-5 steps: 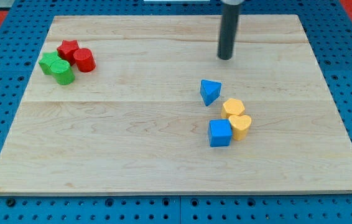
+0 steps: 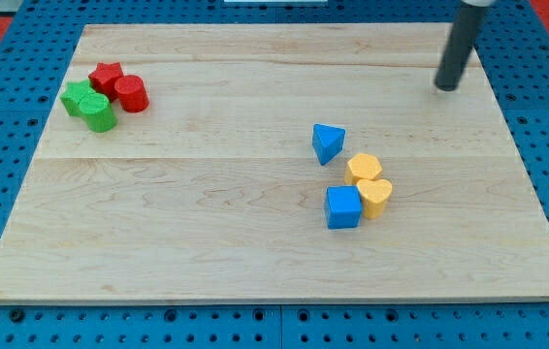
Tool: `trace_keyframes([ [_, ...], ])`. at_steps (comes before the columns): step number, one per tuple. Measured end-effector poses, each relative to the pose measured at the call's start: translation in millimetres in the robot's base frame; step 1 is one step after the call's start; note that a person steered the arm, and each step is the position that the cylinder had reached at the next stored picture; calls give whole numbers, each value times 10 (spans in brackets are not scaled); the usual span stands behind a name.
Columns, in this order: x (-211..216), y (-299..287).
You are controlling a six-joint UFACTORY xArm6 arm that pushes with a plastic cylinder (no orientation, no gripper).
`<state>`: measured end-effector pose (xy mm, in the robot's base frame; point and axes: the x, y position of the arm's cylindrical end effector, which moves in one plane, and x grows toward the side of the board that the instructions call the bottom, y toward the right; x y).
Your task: Move the yellow heart and yellow hexagon towards the up
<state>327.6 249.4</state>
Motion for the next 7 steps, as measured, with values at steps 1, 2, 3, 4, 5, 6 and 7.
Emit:
trace_keyframes([
  [1,225,455],
  [2,757,381],
  [3,1352,216],
  [4,1867,-238],
  [5,2108,-1031],
  [6,2126,-1440],
  [7,1894,-1466],
])
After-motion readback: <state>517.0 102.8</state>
